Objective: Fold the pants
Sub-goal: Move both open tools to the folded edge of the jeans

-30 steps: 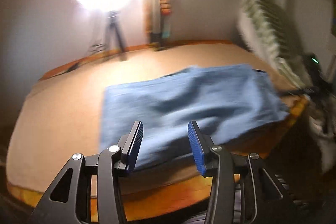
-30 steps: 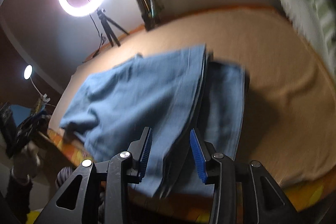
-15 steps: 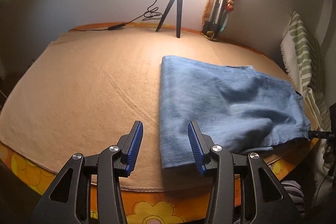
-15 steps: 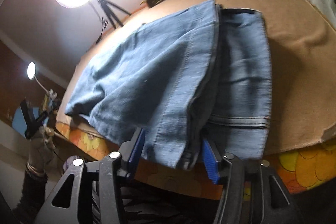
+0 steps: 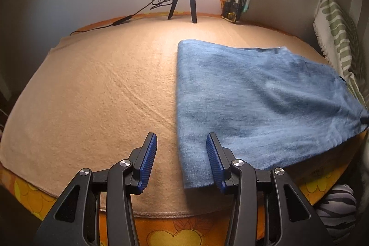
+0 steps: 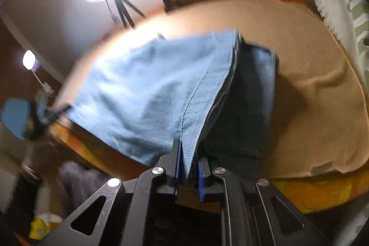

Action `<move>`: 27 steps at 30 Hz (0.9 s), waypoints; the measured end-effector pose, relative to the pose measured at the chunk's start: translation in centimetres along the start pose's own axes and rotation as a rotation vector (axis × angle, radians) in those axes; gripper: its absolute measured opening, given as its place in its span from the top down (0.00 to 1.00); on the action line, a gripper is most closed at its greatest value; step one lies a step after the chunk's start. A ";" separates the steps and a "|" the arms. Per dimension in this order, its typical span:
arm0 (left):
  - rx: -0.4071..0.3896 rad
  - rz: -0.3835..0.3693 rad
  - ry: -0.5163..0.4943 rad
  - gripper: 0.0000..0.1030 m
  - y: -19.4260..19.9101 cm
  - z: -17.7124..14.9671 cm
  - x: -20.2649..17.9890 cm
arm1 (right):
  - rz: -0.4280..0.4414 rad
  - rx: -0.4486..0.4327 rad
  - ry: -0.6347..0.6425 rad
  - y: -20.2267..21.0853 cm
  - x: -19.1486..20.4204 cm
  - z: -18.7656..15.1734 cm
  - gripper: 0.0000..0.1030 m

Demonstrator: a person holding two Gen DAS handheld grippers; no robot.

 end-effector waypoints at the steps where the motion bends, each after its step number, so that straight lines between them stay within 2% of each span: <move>1: -0.003 0.001 0.005 0.58 0.1 0.1 0.2 | -0.017 0.026 0.010 -1.1 -0.1 -0.7 0.89; 2: -0.004 0.000 0.009 0.58 0.1 0.2 0.3 | -0.033 0.026 0.020 -1.6 -0.1 -0.8 0.80; 5: -0.016 -0.005 0.035 0.58 0.7 0.3 1.1 | -0.099 0.011 0.038 -1.5 -0.5 -0.6 0.64; 7: -0.022 -0.021 0.064 0.58 1.2 0.3 1.5 | -0.131 -0.016 0.058 -0.5 -0.4 0.0 0.64; 9: -0.032 -0.030 0.089 0.58 1.8 0.3 1.7 | -0.148 -0.081 0.098 1.4 0.7 1.2 0.64; 11: -0.045 -0.048 0.103 0.58 2.4 0.4 1.6 | -0.157 -0.130 0.137 2.7 1.9 2.3 0.60; 13: -0.056 -0.056 0.098 0.58 2.8 0.4 1.0 | -0.127 -0.179 0.191 3.5 4.3 3.7 0.59; 15: -0.060 -0.064 0.081 0.58 2.9 0.3 0.2 | -0.094 -0.192 0.223 3.1 6.2 4.5 0.59; 18: -0.052 -0.043 0.040 0.58 2.4 0.1 -0.9 | -0.052 -0.187 0.289 0.9 9.4 6.3 0.59; 22: -0.043 -0.031 0.019 0.58 1.9 0.0 -1.6 | 0.000 -0.145 0.350 -4.4 13.5 8.7 0.61; 27: -0.040 -0.017 0.008 0.58 1.7 -0.4 -1.9 | -0.036 -0.087 0.415 -9.9 15.6 10.3 0.62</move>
Point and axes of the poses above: each gripper's, at about its wrist camera, not at the fingertips, and y roughly against the way its jaws point, x to its left, z to its top, the point moved 9 cm from there along -y, roughly the way its jaws point, and after that the axes turned 5 degrees about z, right-handed, at the moved point
